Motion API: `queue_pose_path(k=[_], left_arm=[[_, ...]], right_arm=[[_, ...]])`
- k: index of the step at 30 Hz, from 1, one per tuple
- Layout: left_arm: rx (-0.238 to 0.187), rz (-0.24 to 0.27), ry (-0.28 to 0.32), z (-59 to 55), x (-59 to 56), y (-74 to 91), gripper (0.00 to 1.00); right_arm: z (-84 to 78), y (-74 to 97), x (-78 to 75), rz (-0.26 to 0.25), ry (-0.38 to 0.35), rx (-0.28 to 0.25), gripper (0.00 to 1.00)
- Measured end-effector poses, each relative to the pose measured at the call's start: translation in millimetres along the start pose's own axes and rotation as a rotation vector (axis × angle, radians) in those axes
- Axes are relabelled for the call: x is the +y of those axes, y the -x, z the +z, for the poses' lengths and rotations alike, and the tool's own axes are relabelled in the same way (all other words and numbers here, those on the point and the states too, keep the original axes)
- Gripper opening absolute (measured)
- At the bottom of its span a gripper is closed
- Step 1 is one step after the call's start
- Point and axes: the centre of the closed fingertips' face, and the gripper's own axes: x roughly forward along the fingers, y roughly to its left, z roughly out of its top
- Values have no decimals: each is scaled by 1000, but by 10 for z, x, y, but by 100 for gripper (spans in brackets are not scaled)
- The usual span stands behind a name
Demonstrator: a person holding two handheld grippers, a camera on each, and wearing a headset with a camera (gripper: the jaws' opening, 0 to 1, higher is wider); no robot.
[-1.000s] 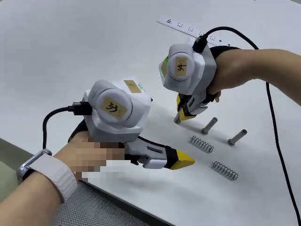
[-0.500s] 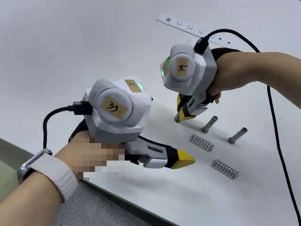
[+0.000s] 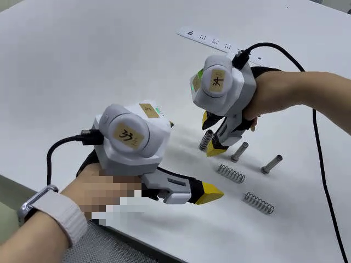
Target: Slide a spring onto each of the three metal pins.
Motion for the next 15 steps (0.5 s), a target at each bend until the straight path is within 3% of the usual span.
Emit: queue_pose_path(k=[6,15], left_arm=[[-4,0,0,3,-7,-4,100],[-20,6,28,13,19,1,100]], right_arm=[[-16,62,-25,-42,-14,-46,68],[-54,183,72,-65,-67,-120,93]])
